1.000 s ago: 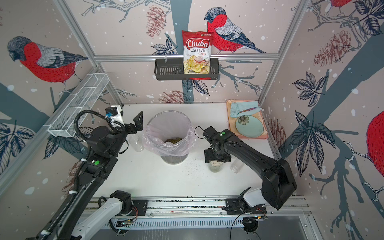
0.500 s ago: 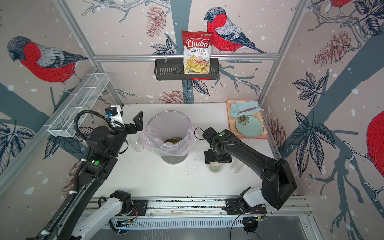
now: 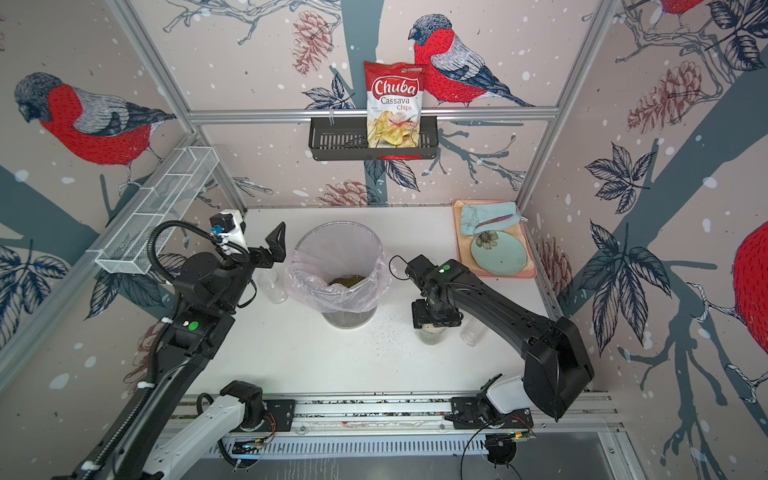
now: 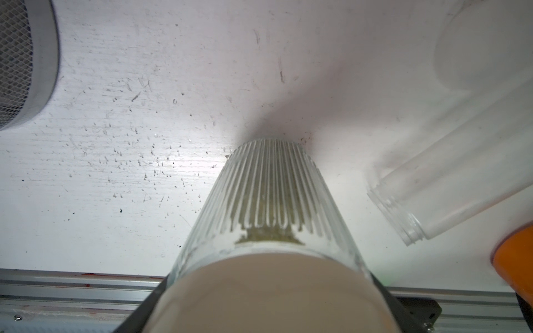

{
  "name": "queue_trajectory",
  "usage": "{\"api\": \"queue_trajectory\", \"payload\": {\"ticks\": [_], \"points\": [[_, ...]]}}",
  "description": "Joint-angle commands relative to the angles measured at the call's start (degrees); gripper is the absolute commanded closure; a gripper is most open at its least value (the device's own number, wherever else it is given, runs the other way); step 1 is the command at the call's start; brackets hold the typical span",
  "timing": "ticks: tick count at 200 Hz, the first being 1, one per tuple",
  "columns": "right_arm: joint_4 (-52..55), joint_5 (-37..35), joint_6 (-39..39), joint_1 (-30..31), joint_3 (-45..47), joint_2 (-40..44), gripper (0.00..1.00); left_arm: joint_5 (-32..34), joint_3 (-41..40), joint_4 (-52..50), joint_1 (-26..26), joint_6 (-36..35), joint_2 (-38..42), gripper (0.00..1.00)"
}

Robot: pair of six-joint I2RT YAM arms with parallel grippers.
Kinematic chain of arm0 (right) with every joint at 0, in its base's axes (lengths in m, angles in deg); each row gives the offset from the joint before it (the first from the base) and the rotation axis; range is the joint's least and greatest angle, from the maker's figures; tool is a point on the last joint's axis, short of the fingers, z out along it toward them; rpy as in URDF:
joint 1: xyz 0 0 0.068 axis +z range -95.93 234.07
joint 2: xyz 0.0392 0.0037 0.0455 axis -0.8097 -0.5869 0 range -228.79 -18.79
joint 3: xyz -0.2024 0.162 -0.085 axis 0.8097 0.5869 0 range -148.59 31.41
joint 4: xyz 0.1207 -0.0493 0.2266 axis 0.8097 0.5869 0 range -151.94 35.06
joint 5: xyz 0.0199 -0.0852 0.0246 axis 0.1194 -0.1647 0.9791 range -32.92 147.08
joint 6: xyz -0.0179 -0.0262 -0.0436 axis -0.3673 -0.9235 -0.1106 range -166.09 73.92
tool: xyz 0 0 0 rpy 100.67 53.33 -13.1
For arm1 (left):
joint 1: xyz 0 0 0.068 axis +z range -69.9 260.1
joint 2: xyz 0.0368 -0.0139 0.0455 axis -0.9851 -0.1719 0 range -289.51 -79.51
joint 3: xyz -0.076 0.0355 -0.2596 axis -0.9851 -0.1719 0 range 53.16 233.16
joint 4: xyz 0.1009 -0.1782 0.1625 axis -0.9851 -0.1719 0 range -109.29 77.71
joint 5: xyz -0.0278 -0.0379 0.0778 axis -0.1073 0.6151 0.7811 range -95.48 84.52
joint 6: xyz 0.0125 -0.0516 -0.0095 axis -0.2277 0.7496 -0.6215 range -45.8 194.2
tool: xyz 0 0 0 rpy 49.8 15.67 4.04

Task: Empty moldy mung beans from jars
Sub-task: Pick up the jar from the center of the board.

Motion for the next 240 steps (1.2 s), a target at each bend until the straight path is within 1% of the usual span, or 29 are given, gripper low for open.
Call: {"api": "queue_trajectory", "payload": {"ticks": [1, 38, 91, 115, 130, 154, 202, 228, 240], "points": [[0.92, 0.05, -0.55, 0.02, -0.63, 0.16, 0.32, 0.81, -0.01, 2.07, 0.05, -0.53, 0.12, 0.02], [0.47, 2.01, -0.63, -1.26, -1.93, 1.33, 0.43, 0.84, 0.17, 1.98, 0.04, -0.33, 0.02, 0.02], [1.78, 2.34, -1.78, -4.0, -7.45, 2.22, 0.47, 0.61, 0.21, 1.9, 0.05, -0.34, 0.0, 0.02], [1.23, 2.74, -2.32, -6.48, -9.12, 2.47, 0.47, 1.06, 0.21, 1.9, 0.02, -0.16, 0.09, 0.02], [1.32, 2.93, -3.36, -8.2, -12.18, 2.19, 0.48, 2.14, 0.28, 1.9, 0.02, 0.48, 0.27, 0.02], [1.88, 4.03, -4.82, -10.73, -18.07, 0.32, 0.51, 0.78, 0.53, 1.73, 0.02, 0.38, -0.09, 0.02], [7.05, 4.78, -7.57, -12.61, -30.1, -3.62, 0.54, -1.21, 0.39, 1.79, 0.09, -0.14, 0.01, 0.02], [7.03, 7.79, -7.49, -13.3, -34.44, -3.7, 0.56, -2.3, 0.49, 2.07, 0.02, -0.63, -0.34, 0.02], [7.09, 9.05, -7.36, -13.52, -36.28, -3.74, 0.56, -4.9, 0.28, 2.5, 0.03, -1.38, -0.65, 0.02]]}}
